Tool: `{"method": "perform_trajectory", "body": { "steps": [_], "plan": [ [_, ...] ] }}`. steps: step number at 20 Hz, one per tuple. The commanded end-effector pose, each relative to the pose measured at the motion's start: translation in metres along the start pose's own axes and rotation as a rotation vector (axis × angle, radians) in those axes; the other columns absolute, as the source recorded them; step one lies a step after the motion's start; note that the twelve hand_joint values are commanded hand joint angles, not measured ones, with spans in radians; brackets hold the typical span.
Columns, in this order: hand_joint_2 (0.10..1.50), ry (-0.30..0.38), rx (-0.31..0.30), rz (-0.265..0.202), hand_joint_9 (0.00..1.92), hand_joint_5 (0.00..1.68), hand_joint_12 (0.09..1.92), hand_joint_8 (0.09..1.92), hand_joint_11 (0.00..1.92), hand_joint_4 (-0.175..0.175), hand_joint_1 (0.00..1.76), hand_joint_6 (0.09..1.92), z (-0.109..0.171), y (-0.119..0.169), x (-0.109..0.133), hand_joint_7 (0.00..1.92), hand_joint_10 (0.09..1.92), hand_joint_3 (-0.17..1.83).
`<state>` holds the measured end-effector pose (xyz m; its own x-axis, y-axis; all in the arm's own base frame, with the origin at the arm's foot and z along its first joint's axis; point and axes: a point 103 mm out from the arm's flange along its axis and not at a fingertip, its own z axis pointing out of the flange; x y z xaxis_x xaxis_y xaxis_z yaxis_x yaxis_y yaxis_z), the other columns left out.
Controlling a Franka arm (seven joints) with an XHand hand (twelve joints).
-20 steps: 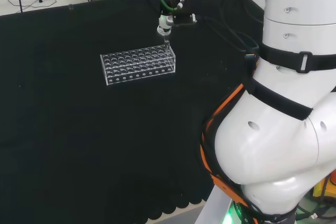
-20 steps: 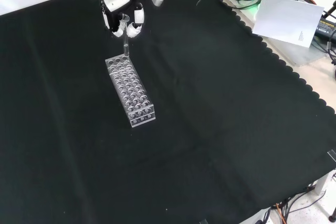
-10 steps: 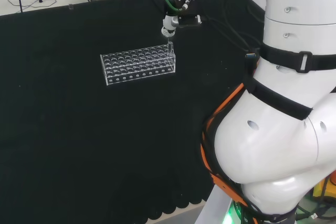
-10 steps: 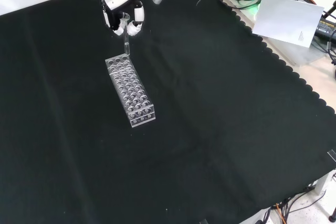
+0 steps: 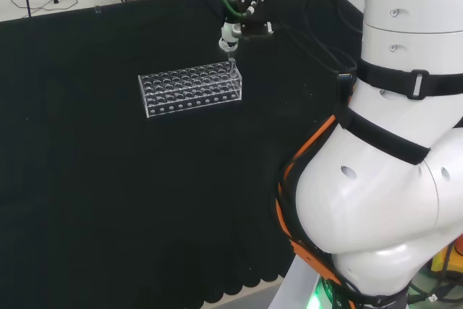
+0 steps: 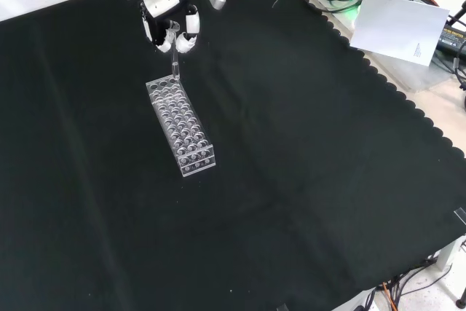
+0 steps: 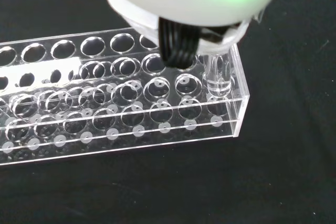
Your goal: Put the test tube back in the rack.
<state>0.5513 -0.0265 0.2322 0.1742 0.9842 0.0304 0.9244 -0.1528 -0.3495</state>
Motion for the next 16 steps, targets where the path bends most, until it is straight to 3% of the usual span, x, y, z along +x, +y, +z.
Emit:
{"method": "perform_trajectory", "body": {
  "steps": [1, 16],
  "plan": [
    [0.51, -0.005, 0.004, -0.003, 1.56, 1.32, 1.04, 0.67, 1.3, -0.175, 1.33, 0.65, -0.0005, 0.0045, 0.0079, 1.37, 0.81, 0.89],
    [0.51, 0.007, 0.0, 0.007, 1.56, 1.32, 1.04, 0.67, 1.3, -0.175, 1.33, 0.65, 0.0043, 0.006, 0.008, 1.37, 0.81, 0.89]
  ]
}}
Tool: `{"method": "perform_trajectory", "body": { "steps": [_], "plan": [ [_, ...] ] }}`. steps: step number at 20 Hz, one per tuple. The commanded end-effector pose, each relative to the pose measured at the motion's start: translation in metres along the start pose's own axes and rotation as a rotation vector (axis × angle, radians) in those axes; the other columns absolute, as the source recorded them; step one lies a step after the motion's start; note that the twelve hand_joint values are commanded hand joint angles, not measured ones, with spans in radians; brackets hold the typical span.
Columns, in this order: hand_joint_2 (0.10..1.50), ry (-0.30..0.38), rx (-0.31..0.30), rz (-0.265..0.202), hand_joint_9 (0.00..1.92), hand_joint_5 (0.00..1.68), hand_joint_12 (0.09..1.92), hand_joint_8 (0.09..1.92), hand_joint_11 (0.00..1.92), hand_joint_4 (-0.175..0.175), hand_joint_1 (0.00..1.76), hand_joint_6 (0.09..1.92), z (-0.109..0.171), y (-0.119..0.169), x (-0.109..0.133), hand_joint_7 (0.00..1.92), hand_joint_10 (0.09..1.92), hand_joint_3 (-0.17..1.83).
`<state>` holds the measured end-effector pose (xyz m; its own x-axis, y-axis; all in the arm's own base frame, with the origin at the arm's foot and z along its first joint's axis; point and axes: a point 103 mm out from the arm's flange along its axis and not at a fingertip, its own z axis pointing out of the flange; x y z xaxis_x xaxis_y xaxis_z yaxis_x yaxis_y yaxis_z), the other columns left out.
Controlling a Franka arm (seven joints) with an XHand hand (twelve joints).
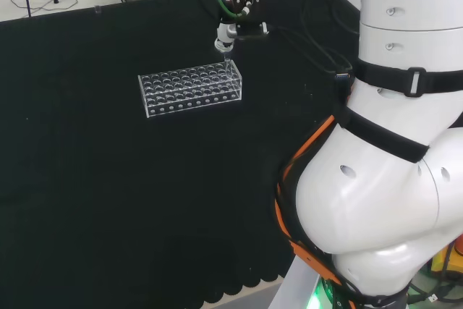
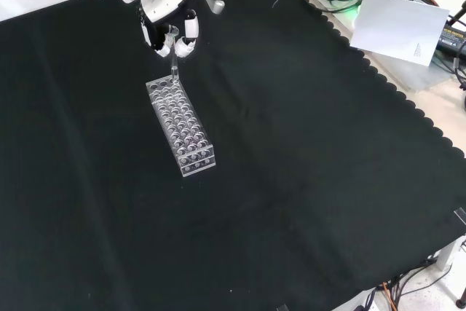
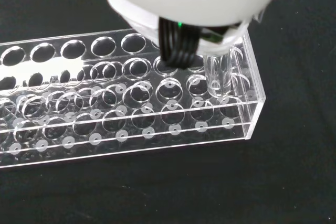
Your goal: Put the test tube back in the rack.
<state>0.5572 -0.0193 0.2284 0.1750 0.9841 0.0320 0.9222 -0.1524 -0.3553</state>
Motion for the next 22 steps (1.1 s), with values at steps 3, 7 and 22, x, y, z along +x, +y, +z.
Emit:
{"method": "perform_trajectory", "body": {
  "steps": [3, 7, 22],
  "plan": [
    [0.51, 0.009, -0.002, 0.003, 1.56, 1.32, 1.04, 0.67, 1.3, -0.175, 1.33, 0.65, 0.001, 0.001, -0.009, 1.37, 0.81, 0.89],
    [0.51, 0.003, -0.004, 0.0, 1.56, 1.32, 1.04, 0.67, 1.3, -0.175, 1.33, 0.65, -0.001, 0.0, -0.02, 1.37, 0.81, 0.89],
    [0.51, 0.026, -0.018, -0.01, 1.56, 1.32, 1.04, 0.67, 1.3, -0.175, 1.33, 0.65, -0.003, 0.001, -0.011, 1.37, 0.81, 0.89]
  ]
}}
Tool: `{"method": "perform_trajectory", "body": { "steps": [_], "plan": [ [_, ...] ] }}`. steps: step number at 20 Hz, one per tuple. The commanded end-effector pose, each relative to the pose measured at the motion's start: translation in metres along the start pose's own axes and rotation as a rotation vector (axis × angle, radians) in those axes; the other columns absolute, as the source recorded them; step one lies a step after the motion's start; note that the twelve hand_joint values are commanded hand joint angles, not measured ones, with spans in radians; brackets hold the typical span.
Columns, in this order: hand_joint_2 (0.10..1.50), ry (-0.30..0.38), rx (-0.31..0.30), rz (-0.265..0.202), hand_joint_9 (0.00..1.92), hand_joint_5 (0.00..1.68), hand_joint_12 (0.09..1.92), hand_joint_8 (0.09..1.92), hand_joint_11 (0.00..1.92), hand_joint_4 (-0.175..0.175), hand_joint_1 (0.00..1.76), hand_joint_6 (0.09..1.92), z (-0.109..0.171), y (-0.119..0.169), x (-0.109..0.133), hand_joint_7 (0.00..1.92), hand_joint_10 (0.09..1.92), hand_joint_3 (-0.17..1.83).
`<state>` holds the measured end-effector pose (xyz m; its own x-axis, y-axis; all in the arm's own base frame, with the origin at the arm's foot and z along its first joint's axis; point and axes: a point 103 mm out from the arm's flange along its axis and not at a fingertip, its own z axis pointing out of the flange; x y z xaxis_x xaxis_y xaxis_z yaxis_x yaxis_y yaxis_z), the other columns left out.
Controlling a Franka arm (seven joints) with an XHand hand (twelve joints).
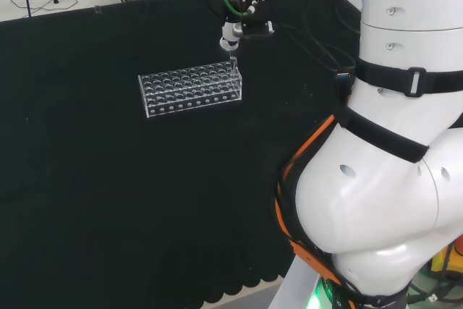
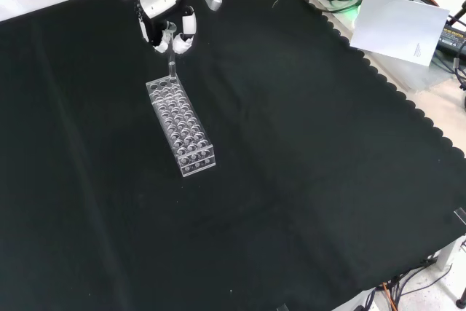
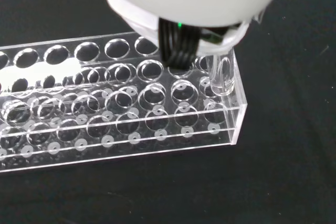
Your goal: Put the test tube back in the rack.
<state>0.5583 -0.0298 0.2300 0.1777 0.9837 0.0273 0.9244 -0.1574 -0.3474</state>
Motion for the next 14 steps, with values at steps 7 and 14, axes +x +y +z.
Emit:
{"method": "perform_trajectory", "body": {
  "steps": [7, 14],
  "plan": [
    [0.51, 0.01, 0.003, -0.008, 1.56, 1.32, 1.04, 0.67, 1.3, -0.175, 1.33, 0.65, 0.002, 0.002, 0.015, 1.37, 0.81, 0.89],
    [0.51, 0.015, -0.004, -0.006, 1.56, 1.32, 1.04, 0.67, 1.3, -0.175, 1.33, 0.65, 0.004, 0.002, 0.012, 1.37, 0.81, 0.89]
  ]
}}
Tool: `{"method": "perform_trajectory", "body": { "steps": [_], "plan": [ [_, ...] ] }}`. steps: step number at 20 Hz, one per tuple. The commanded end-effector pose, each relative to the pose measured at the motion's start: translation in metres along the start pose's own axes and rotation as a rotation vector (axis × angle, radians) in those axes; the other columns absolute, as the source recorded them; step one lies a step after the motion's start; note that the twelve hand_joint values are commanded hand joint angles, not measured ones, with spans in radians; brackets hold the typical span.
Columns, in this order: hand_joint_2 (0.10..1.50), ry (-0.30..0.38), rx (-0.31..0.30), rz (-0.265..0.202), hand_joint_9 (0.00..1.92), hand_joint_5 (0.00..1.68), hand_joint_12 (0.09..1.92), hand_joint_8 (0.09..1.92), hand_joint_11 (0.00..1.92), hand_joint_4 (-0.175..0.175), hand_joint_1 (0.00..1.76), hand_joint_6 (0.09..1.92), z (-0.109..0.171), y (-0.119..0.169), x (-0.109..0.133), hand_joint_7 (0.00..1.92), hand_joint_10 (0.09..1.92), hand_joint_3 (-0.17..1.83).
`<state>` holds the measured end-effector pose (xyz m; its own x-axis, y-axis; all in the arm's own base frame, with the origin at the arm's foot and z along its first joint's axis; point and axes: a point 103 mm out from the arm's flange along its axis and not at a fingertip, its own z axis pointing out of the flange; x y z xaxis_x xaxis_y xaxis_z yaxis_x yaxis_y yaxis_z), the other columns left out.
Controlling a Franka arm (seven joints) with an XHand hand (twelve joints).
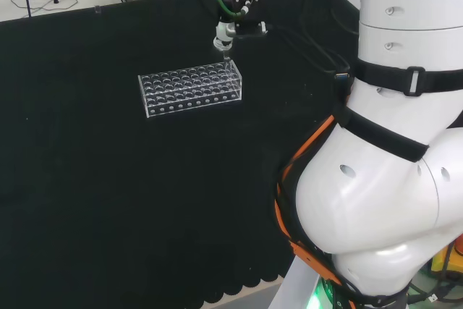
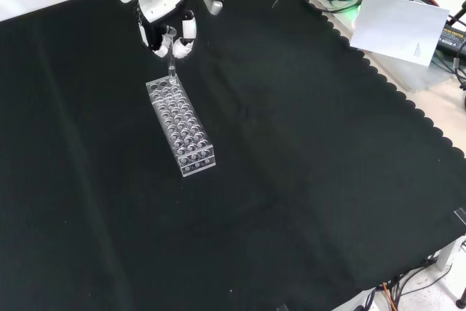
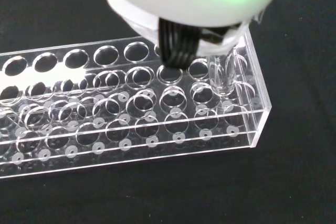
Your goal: Put the test tube back in the rack.
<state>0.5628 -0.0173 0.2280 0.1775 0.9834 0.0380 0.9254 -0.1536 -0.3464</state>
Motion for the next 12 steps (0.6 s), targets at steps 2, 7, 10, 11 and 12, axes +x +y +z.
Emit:
{"method": "perform_trajectory", "body": {
  "steps": [2, 7, 10, 11, 12],
  "plan": [
    [0.51, -0.002, 0.002, 0.003, 1.56, 1.32, 1.04, 0.67, 1.3, -0.175, 1.33, 0.65, 0.0027, -0.0006, 0.0008, 1.37, 0.81, 0.89],
    [0.51, -0.008, 0.007, 0.003, 1.56, 1.32, 1.04, 0.67, 1.3, -0.175, 1.33, 0.65, 0.0024, -0.0003, 0.0, 1.37, 0.81, 0.89],
    [0.51, -0.005, 0.001, 0.006, 1.56, 1.32, 1.04, 0.67, 1.3, -0.175, 1.33, 0.65, 0.0019, 0.0003, -0.0012, 1.37, 0.81, 0.89],
    [0.51, -0.009, 0.001, 0.006, 1.56, 1.32, 1.04, 0.67, 1.3, -0.175, 1.33, 0.65, 0.0018, 0.0005, -0.0012, 1.37, 0.81, 0.89],
    [0.51, -0.011, 0.0, 0.006, 1.56, 1.32, 1.04, 0.67, 1.3, -0.175, 1.33, 0.65, 0.0016, 0.0006, -0.0013, 1.37, 0.81, 0.89]
  ]
}}
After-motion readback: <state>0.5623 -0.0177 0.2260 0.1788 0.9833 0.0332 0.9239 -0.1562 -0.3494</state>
